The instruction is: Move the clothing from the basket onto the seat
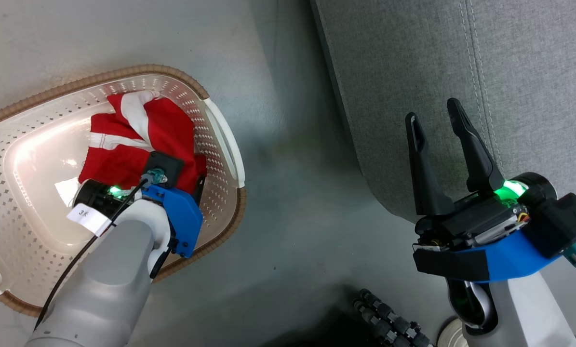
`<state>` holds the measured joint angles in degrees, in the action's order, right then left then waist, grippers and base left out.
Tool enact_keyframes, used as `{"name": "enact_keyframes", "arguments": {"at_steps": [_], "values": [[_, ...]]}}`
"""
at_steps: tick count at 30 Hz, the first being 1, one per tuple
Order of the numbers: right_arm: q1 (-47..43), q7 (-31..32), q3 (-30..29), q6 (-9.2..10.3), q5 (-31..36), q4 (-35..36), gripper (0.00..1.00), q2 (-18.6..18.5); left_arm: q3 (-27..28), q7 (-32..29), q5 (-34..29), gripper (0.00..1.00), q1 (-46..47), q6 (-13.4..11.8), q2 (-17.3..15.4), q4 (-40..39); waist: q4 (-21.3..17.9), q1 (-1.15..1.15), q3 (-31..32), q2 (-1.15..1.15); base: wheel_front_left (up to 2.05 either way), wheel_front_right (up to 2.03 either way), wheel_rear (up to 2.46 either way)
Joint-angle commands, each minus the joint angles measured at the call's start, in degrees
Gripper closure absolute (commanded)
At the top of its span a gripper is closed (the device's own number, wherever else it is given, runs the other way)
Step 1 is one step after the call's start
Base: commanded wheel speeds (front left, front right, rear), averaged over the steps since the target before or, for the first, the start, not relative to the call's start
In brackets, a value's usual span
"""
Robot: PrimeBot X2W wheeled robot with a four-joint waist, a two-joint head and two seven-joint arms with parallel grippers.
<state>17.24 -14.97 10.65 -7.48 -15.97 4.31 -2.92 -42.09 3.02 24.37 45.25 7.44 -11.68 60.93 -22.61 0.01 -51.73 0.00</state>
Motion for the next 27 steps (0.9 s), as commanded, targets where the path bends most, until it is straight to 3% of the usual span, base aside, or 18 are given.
{"name": "enact_keyframes", "arguments": {"at_steps": [1, 6, 19, 20, 21, 23, 27], "values": [[0.7, -0.3, 0.1, -0.03, -0.3, 0.3, 0.00, 0.1, -0.6, -0.2, 0.6, 0.00, 1.2, 0.0, -0.4, 0.4, 0.0, -0.01, -0.1, 0.00, 0.00, 0.00, 0.00], [-0.3, -0.3, -0.1, -0.03, -0.1, 1.4, 0.00, 0.1, -2.3, -1.2, 0.2, 0.00, 2.9, -0.5, 0.0, 4.1, 0.0, -0.01, -0.3, 0.00, 0.00, 0.00, 0.00], [-4.3, -0.3, -1.8, -0.03, 1.2, 3.9, 0.00, 0.1, -5.2, -2.3, -2.0, 0.00, 6.0, -5.4, 3.6, 10.4, 1.2, -0.01, -1.2, 0.00, 0.00, 0.00, 0.00], [-4.6, -0.3, -2.0, -0.03, 1.3, 4.1, 0.00, 0.1, -5.5, -2.4, -2.2, 0.09, 6.2, -5.5, 3.8, 10.6, 1.4, -0.01, -1.3, 0.00, 0.00, 0.00, 0.00], [-4.8, -0.3, -2.1, -0.03, 1.3, 4.2, 0.00, 0.1, -5.6, -2.4, -2.2, 0.52, 6.4, -5.7, 4.0, 10.7, 1.5, -0.01, -1.4, 0.00, 0.00, 0.00, 0.00], [-5.1, -0.3, -2.2, -0.03, 1.5, 4.5, 0.00, 0.1, -5.7, -2.8, -2.1, 1.00, 6.9, -5.7, 4.2, 11.1, 1.6, -0.01, -1.6, 0.00, 0.00, 0.00, 0.00], [-4.7, -0.3, -2.2, -0.03, 1.5, 4.2, 0.00, 0.1, -5.9, -3.3, -1.7, 1.00, 7.5, -5.1, 4.4, 11.6, 1.8, -0.01, -1.6, 0.00, 0.00, 0.00, 0.00]]}}
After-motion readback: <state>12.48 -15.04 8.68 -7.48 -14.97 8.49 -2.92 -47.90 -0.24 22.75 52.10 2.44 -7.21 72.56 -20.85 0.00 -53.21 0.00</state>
